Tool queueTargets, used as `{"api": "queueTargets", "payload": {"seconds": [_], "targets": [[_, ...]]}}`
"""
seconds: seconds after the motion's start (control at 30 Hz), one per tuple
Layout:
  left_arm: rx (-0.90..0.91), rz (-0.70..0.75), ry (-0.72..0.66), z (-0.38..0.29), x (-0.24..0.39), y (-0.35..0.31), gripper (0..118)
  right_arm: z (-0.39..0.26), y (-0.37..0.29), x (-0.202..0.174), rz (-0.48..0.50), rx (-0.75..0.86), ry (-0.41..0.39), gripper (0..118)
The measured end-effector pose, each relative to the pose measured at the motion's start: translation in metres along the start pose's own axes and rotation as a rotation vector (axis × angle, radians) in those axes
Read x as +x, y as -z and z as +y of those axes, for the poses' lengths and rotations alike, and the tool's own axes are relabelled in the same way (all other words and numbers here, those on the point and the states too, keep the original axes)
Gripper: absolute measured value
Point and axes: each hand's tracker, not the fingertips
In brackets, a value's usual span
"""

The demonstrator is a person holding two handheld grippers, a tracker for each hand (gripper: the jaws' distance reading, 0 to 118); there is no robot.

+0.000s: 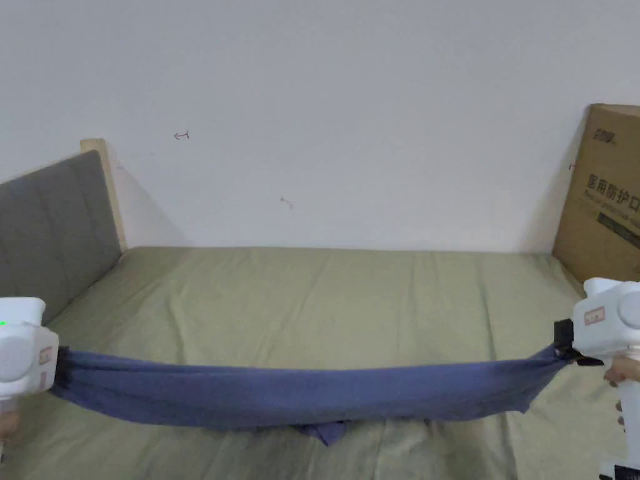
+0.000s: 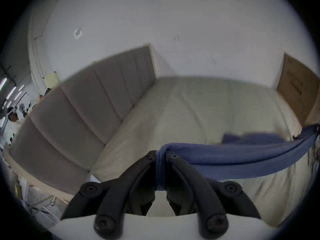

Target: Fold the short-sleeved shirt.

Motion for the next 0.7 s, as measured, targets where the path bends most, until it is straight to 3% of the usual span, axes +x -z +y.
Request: {"api": "queueTargets", "payload": {"seconds": [0.23,0.47,0.5,0.53,0.57,0.6,0.67,0.7], "targets": [[-0.22,-0.02,0.04,-0.125,-0.004,0.02,9,-0.113,0.035,0.034,-0.005,-0.185,0.009,4],[-0.29,-0.038,0.009,-0.176,-0.005,0.015,9,-0.146,0.05,0.057,0.007,-0.214,0.069,4],[-0.294,-0.035,0.045,-0.18,0.0,0.014,9,-0.148,0.051,0.057,0.004,-0.212,0.073,7],[-0.285,-0.022,0.081,-0.183,0.005,0.013,10,-0.151,0.052,0.057,-0.003,-0.212,0.077,21],[-0.276,-0.016,0.1,-0.185,0.008,0.011,15,-0.152,0.052,0.056,-0.019,-0.212,0.074,40],[-0.276,-0.016,0.104,-0.185,0.01,0.009,28,-0.153,0.052,0.057,-0.036,-0.217,0.061,59],[-0.311,-0.032,0.087,-0.182,0.013,0.005,92,-0.158,0.039,0.055,-0.042,-0.207,0.047,66],[-0.308,-0.05,0.068,-0.181,0.011,0.003,106,-0.156,0.036,0.057,-0.044,-0.197,0.049,66]]}}
